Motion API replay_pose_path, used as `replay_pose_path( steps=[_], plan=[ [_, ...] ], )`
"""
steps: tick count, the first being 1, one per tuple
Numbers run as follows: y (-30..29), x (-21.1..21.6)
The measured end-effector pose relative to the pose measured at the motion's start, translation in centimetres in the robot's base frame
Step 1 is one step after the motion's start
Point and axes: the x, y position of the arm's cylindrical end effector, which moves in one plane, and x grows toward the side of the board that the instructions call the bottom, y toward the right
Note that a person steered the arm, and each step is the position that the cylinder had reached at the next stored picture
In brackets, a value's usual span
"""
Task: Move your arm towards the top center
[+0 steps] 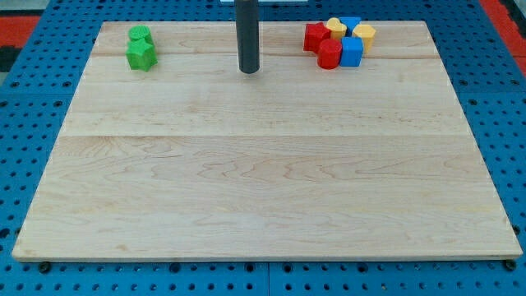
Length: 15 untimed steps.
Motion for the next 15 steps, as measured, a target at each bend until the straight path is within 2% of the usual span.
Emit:
replay_pose_path(
  steps=[7, 11, 13, 15],
  plan=[
    [0.0, -1.7],
    [-0.5, -4.5],
    [-3.4, -6.2],
    [-5.8, -9.7]
  ],
)
